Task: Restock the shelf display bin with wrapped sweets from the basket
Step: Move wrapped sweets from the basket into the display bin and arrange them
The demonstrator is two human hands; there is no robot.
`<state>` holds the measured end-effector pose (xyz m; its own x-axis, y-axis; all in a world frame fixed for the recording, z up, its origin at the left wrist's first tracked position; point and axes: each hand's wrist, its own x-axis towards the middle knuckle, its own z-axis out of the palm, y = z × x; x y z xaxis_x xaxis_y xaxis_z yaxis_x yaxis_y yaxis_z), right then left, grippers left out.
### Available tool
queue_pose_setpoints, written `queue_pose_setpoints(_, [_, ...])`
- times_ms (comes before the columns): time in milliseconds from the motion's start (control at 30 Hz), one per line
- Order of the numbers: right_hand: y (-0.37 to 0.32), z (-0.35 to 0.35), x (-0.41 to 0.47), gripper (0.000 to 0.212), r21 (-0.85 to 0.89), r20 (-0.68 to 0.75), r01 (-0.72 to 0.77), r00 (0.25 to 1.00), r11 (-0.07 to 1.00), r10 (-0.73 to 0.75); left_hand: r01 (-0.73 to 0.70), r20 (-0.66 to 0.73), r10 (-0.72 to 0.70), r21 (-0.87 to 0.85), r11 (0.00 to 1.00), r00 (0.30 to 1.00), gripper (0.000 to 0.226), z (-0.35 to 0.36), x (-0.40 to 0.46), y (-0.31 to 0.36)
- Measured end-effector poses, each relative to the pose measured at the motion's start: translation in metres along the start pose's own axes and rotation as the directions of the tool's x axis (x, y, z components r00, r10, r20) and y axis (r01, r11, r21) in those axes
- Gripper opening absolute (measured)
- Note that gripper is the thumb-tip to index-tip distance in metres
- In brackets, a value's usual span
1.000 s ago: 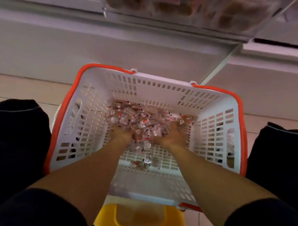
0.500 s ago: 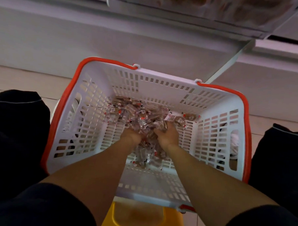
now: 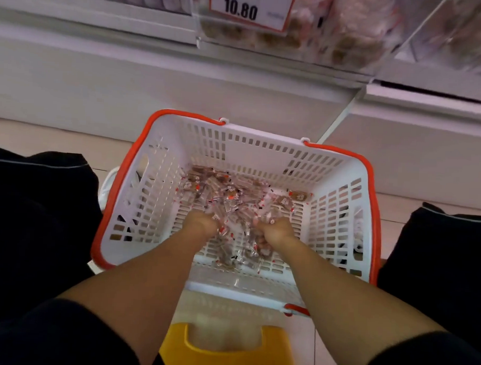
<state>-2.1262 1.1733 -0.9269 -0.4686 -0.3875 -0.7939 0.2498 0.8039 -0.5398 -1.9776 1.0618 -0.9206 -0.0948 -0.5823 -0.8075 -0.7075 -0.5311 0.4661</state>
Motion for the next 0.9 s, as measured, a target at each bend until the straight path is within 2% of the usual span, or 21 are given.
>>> queue_pose_setpoints(100, [0.0, -0.003, -0.009, 0.044, -0.023, 0.061, 0.001, 0.998, 1.0, 0.001, -0.067, 0.004, 0.067, 0.008, 0.998, 0.998, 0.05, -0.009, -0.007, -0.002])
queue_pose_setpoints(200, [-0.004, -0.007, -0.019, 0.063, -0.054, 0.159, 0.01, 0.987, 0.999, -0.001, -0.119, 0.026, 0.121, -0.062, 0.991, 0.992, 0.061, -0.017, -0.013, -0.001])
queue_pose_setpoints(267, [-0.01, -0.01, -0.028, 0.065, -0.081, 0.203, 0.047, 0.979, 0.996, -0.03, -0.135, 0.058, 0.14, -0.081, 0.988, 0.988, 0.058, -0.022, -0.018, 0.0])
queue_pose_setpoints(367, [-0.03, -0.021, -0.043, 0.06, -0.078, 0.218, 0.138, 0.969, 0.987, -0.118, -0.117, 0.138, 0.149, -0.214, 0.97, 0.979, 0.048, -0.031, -0.028, 0.007])
queue_pose_setpoints(433, [-0.051, -0.035, -0.051, 0.05, 0.0, 0.212, 0.174, 0.962, 0.985, -0.17, -0.049, 0.224, 0.147, -0.391, 0.919, 0.963, 0.062, -0.039, -0.037, 0.019])
queue_pose_setpoints(500, [-0.077, -0.052, -0.063, 0.042, 0.128, 0.281, 0.163, 0.94, 0.978, -0.194, 0.017, 0.329, 0.189, -0.533, 0.846, 0.925, 0.081, -0.047, -0.048, 0.037])
queue_pose_setpoints(533, [-0.091, -0.061, -0.07, 0.036, 0.166, 0.338, 0.159, 0.918, 0.973, -0.208, 0.022, 0.375, 0.23, -0.561, 0.828, 0.898, 0.076, -0.052, -0.056, 0.049])
queue_pose_setpoints(600, [-0.119, -0.08, -0.087, 0.025, 0.186, 0.439, 0.182, 0.864, 0.966, -0.247, -0.049, 0.435, 0.337, -0.551, 0.833, 0.835, 0.046, -0.064, -0.073, 0.079])
queue_pose_setpoints(633, [-0.134, -0.089, -0.095, 0.022, 0.19, 0.471, 0.207, 0.838, 0.96, -0.274, -0.106, 0.461, 0.392, -0.531, 0.841, 0.796, 0.038, -0.072, -0.085, 0.097])
queue_pose_setpoints(700, [-0.165, -0.105, -0.115, 0.021, 0.196, 0.491, 0.278, 0.802, 0.94, -0.339, -0.24, 0.496, 0.487, -0.48, 0.844, 0.719, 0.041, -0.09, -0.11, 0.134])
queue_pose_setpoints(800, [-0.207, -0.121, -0.148, 0.031, 0.21, 0.489, 0.377, 0.758, 0.902, -0.43, -0.453, 0.528, 0.56, -0.331, 0.828, 0.638, 0.045, -0.12, -0.152, 0.181])
queue_pose_setpoints(900, [-0.23, -0.131, -0.179, 0.025, 0.141, 0.528, 0.44, 0.724, 0.887, -0.443, -0.623, 0.553, 0.578, -0.129, 0.771, 0.6, 0.045, -0.138, -0.187, 0.202])
